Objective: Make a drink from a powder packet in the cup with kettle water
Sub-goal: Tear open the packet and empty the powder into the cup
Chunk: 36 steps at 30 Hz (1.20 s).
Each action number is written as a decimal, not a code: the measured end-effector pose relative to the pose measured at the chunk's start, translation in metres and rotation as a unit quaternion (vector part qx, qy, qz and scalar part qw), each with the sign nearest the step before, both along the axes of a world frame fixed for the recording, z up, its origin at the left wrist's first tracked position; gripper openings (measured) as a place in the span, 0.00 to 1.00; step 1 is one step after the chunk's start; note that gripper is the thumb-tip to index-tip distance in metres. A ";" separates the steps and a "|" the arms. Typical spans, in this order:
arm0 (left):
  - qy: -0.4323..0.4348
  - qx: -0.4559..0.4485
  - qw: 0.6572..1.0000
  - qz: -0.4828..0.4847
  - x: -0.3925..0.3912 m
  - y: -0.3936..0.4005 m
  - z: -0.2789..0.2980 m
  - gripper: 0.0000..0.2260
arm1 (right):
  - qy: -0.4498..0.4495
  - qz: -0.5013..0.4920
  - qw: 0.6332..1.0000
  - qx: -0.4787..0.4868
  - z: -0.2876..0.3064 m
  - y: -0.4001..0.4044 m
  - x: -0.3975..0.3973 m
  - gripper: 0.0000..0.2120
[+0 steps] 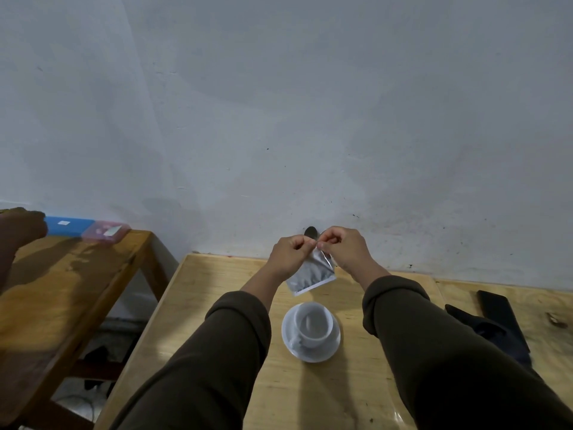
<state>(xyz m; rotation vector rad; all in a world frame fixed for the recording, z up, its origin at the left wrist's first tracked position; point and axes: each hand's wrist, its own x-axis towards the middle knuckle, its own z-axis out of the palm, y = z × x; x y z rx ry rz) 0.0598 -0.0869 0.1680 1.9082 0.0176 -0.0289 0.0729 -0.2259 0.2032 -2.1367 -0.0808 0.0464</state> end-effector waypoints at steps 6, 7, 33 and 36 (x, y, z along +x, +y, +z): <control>0.027 -0.052 0.998 0.013 -0.001 -0.004 0.004 0.09 | -0.068 -0.002 0.997 -0.046 0.000 0.006 -0.004 0.02; 0.033 -0.064 0.997 0.017 -0.001 -0.005 0.005 0.09 | -0.082 0.003 0.995 -0.060 0.000 0.008 -0.004 0.02; 0.109 -0.045 0.981 0.155 -0.003 -0.010 -0.011 0.18 | -0.019 0.122 0.986 -0.108 0.000 -0.004 -0.031 0.08; 0.111 -0.041 0.978 0.174 -0.002 -0.006 -0.014 0.14 | 0.005 0.138 0.985 -0.100 0.000 -0.010 -0.036 0.05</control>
